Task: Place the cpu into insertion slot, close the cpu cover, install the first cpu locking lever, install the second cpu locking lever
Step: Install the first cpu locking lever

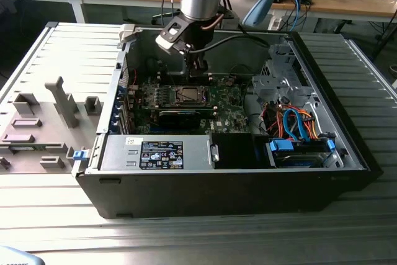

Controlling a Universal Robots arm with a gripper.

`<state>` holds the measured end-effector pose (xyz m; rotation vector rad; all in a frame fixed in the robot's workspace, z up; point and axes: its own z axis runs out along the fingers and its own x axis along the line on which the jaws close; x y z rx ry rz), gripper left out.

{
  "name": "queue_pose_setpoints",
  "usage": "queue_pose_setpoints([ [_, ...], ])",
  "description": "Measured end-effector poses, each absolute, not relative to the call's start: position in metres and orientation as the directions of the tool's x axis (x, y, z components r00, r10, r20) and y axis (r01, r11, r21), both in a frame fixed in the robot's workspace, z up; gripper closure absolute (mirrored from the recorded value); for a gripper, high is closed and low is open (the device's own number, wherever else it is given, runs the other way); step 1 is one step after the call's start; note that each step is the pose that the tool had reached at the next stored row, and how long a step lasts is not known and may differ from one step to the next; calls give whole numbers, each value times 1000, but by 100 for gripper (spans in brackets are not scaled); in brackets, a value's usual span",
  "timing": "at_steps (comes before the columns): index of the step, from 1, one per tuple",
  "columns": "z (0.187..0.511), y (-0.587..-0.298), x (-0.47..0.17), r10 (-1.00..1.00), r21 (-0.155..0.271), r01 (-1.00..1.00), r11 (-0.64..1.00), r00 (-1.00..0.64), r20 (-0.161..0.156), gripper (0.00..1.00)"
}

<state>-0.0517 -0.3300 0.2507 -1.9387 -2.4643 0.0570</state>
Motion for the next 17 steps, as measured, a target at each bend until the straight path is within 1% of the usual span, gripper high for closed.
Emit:
queue_pose_setpoints([
  [17, 251, -330, -52, 945, -32, 945, 325, -326, -18, 89],
])
